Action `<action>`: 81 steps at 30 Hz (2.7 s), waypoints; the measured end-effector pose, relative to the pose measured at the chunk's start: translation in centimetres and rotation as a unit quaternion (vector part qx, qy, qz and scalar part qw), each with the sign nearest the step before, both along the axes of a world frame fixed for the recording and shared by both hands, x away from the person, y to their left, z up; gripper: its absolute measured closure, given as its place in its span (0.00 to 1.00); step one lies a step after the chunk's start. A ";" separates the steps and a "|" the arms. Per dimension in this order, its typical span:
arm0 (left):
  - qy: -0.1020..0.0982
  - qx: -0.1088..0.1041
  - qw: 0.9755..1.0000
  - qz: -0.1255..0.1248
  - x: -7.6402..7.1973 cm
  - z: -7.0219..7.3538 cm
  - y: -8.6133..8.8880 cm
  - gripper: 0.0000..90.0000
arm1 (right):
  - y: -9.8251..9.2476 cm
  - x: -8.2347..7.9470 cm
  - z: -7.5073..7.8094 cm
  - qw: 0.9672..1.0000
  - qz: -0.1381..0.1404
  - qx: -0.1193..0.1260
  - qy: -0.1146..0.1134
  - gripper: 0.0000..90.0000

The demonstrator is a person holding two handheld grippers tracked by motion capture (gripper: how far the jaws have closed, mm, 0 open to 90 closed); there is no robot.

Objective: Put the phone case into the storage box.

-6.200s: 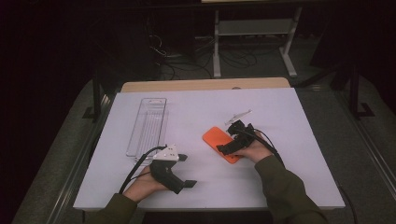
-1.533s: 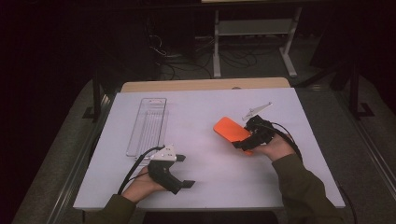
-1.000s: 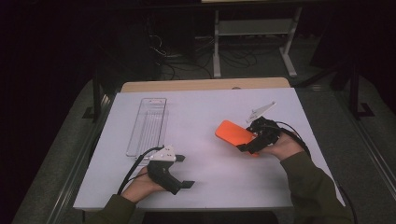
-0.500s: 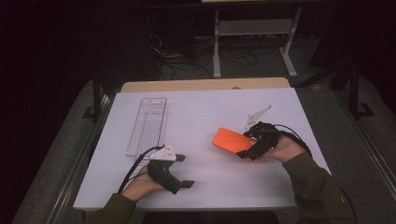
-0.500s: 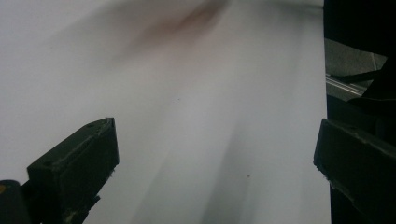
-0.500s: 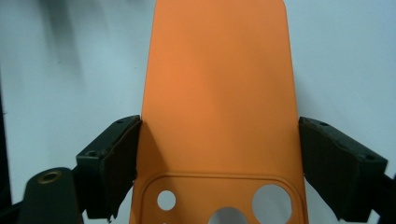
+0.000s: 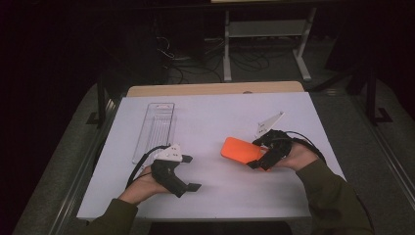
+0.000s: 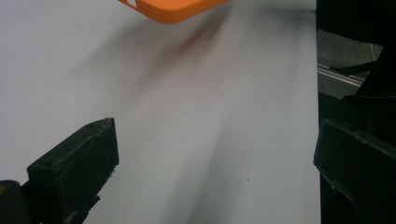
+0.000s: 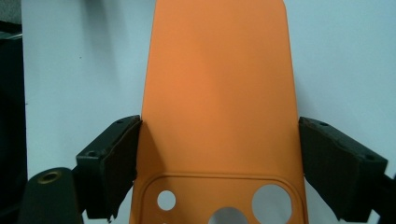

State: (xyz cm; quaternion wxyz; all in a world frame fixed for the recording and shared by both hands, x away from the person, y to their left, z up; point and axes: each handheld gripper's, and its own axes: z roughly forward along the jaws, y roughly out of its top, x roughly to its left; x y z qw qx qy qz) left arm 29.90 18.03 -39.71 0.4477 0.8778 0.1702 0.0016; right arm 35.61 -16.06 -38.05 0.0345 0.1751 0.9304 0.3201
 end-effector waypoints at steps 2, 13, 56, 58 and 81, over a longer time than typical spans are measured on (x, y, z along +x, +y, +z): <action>-0.003 0.001 1.000 -0.003 0.3 0.3 -0.1 0.00 | 0.0 0.0 0.0 1.000 0.001 0.000 0.000 0.17; -0.011 -0.002 1.000 -0.023 2.4 2.3 -1.2 0.00 | -0.1 0.1 0.1 1.000 0.004 0.002 -0.007 0.17; -0.038 0.019 0.997 -0.068 4.5 3.1 -3.8 0.00 | 2.3 -0.8 -0.3 0.998 0.061 -0.021 -0.014 0.17; -0.037 0.022 0.996 -0.073 4.5 2.9 -3.9 0.00 | 2.6 -0.9 -0.3 0.997 0.067 -0.024 -0.015 0.17; -0.027 0.049 0.993 -0.108 3.7 2.4 -5.0 0.00 | 5.5 -2.2 -0.9 0.992 0.113 -0.048 -0.005 0.17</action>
